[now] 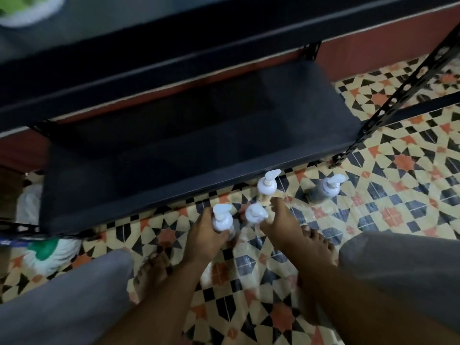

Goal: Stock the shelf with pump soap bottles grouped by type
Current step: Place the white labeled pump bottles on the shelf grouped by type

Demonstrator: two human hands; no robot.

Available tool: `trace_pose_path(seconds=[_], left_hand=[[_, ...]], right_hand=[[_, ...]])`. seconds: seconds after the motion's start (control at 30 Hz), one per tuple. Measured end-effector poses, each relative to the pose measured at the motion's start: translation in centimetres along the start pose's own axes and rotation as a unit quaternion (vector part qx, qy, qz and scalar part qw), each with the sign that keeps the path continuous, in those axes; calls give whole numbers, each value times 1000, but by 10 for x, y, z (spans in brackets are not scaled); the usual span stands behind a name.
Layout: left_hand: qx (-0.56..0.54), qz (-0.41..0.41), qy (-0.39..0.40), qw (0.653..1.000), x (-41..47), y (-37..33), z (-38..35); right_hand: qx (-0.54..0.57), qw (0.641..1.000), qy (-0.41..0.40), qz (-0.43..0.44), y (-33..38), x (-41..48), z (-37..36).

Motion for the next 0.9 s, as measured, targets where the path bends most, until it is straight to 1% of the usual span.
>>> trace_pose_path(seconds=[0.13, 0.2, 0.33, 0.47, 0.57, 0.67, 0.7, 0.8, 0.9], left_hand=[[-26, 7, -1, 1000, -22, 9, 12], [-38, 8, -3, 999, -24, 16, 13], [-45, 2, 0, 999, -20, 25, 13], [-57, 18, 7, 998, -8, 37, 9], [-67, 33, 21, 997, -1, 42, 5], [-86, 43, 27, 995, 0, 38, 7], [-95, 43, 23, 994, -1, 35, 9], [-133, 54, 14, 990, -6, 19, 22], [-169, 63, 16, 983, -18, -8, 43]], right_hand=[[-31, 998, 42, -22, 3, -12, -1], [-24, 998, 52, -25, 2, -14, -10], [-5, 998, 52, -19, 1, -13, -28], [-6, 999, 45, -21, -2, -1, -41], [-8, 999, 37, 7, -6, 15, -51], [-5, 1000, 26, 11, -6, 23, -49], [14, 1000, 17, 12, -3, 20, -44], [92, 995, 6, -31, 1, 5, -28], [150, 988, -2, -24, 23, -18, 3]])
Point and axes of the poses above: each hand's wrist, its own x-axis towards the middle knuckle, its own z-axis out of the back of the hand, y = z × x, the point moved 4 cm from there along x, towards the middle knuckle, and after that the axes turned 7 degrees about -x, right-handed, at the moved point
